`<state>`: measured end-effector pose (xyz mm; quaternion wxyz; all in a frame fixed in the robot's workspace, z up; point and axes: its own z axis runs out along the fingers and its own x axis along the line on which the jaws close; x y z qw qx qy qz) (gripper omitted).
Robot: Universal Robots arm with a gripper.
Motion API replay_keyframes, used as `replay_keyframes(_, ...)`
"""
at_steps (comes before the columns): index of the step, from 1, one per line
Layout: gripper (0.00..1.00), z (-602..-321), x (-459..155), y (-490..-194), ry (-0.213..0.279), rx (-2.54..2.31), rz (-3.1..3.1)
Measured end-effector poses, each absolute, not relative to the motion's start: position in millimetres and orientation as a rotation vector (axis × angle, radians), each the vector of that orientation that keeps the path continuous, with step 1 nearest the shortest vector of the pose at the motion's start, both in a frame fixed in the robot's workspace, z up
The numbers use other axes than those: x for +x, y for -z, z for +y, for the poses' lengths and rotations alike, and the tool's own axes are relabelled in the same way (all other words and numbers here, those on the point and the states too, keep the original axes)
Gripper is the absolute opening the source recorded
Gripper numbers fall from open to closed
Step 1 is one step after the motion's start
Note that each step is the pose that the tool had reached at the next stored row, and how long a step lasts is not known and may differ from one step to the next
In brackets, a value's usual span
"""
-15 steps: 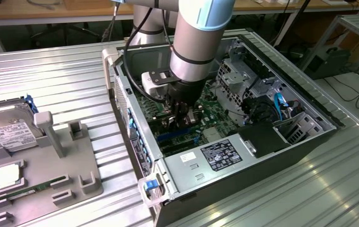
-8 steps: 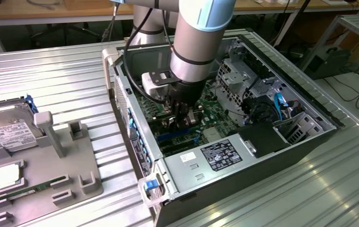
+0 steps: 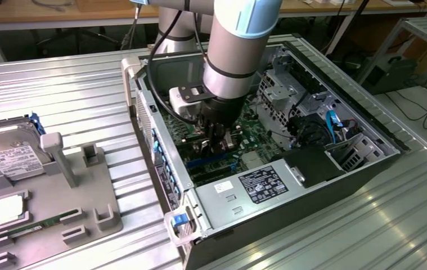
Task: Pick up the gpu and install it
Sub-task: 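Insert the gpu into the slot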
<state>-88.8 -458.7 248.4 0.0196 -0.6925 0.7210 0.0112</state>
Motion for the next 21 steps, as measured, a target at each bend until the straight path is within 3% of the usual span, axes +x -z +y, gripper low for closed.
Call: replay_keyframes(21,0.28,-458.8,-88.9,-244.6,-0.035,-2.149,2.237)
